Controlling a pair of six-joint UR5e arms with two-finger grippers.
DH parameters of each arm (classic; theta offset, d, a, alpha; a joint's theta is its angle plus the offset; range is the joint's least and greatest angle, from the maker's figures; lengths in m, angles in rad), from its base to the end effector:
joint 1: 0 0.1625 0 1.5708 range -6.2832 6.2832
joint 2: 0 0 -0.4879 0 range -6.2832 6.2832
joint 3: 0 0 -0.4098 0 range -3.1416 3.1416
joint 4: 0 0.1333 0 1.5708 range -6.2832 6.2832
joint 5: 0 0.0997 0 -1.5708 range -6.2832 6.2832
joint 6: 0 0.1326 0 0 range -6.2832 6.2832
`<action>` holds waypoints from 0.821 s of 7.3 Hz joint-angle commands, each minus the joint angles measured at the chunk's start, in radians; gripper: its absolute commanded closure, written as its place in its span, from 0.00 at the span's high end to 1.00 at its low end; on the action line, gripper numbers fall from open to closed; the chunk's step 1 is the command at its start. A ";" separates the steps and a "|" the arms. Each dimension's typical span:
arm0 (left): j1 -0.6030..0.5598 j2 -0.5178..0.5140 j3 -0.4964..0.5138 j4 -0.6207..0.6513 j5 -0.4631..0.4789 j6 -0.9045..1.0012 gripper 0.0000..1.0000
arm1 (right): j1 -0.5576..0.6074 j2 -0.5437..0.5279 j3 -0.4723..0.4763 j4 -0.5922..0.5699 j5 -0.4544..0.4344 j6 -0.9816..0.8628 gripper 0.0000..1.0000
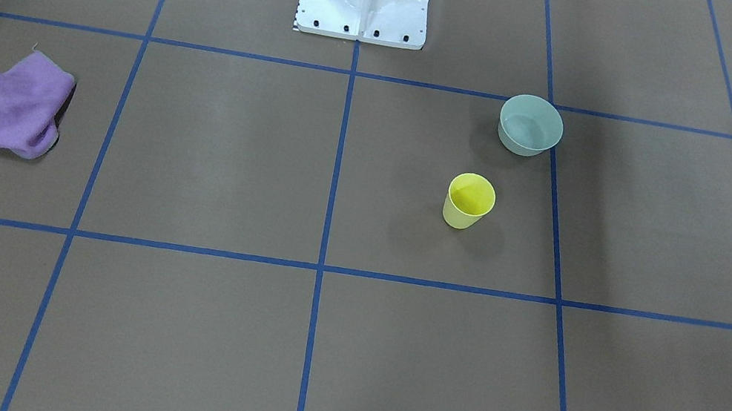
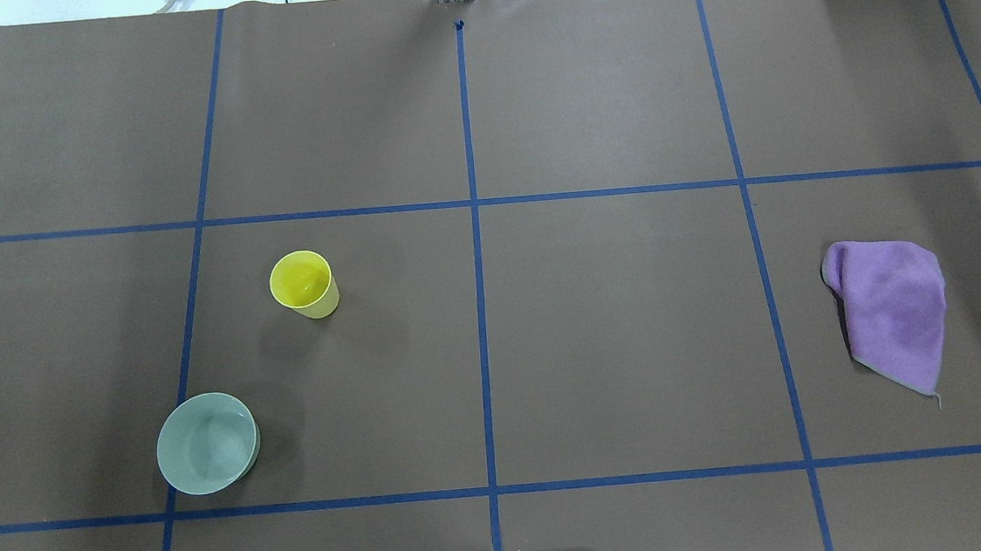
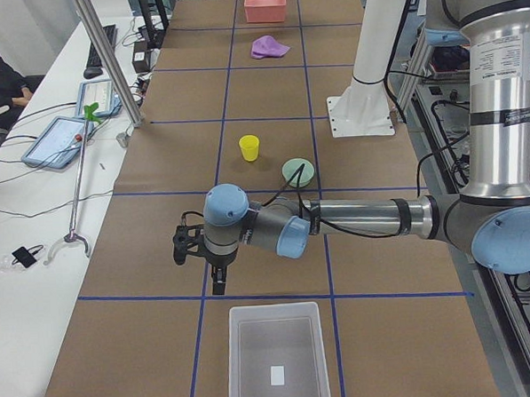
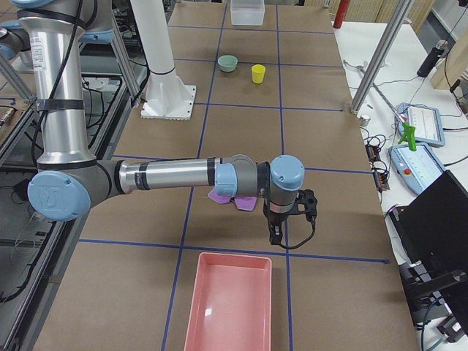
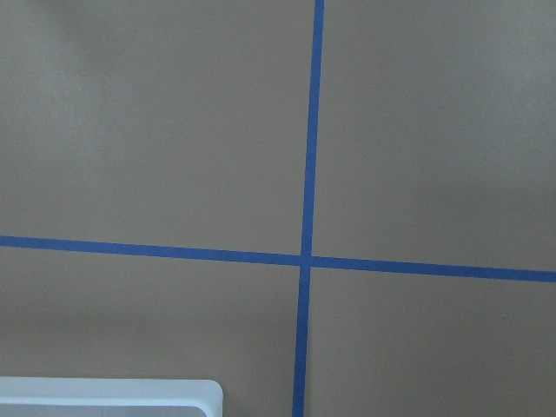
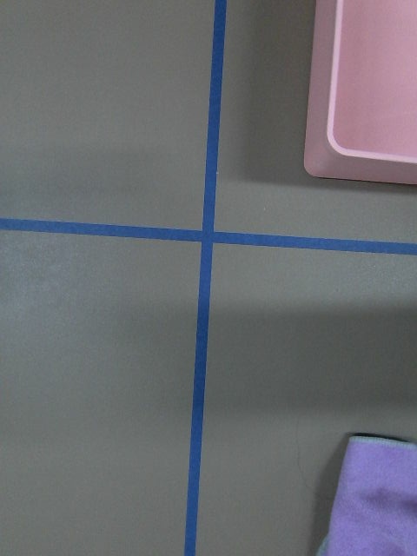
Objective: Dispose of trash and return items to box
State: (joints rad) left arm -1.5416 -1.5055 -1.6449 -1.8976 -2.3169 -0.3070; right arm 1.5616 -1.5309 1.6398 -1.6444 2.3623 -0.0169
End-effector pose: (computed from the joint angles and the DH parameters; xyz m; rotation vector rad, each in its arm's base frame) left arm -0.0286 -0.5052 0.7049 0.1917 0.7822 -0.1375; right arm 0.0341 -0.5301 0.6951 0.0365 -0.7913 -0.0387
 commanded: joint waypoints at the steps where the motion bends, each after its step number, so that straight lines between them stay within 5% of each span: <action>1: 0.000 0.024 -0.001 -0.035 -0.001 0.002 0.99 | -0.002 0.000 0.000 0.000 0.000 0.000 1.00; 6: 0.000 0.024 0.004 -0.034 -0.004 -0.001 0.99 | -0.002 0.008 -0.002 0.000 0.003 0.000 1.00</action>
State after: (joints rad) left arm -1.5413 -1.4819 -1.6405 -1.9308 -2.3193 -0.3080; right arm 1.5601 -1.5260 1.6375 -1.6451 2.3647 -0.0156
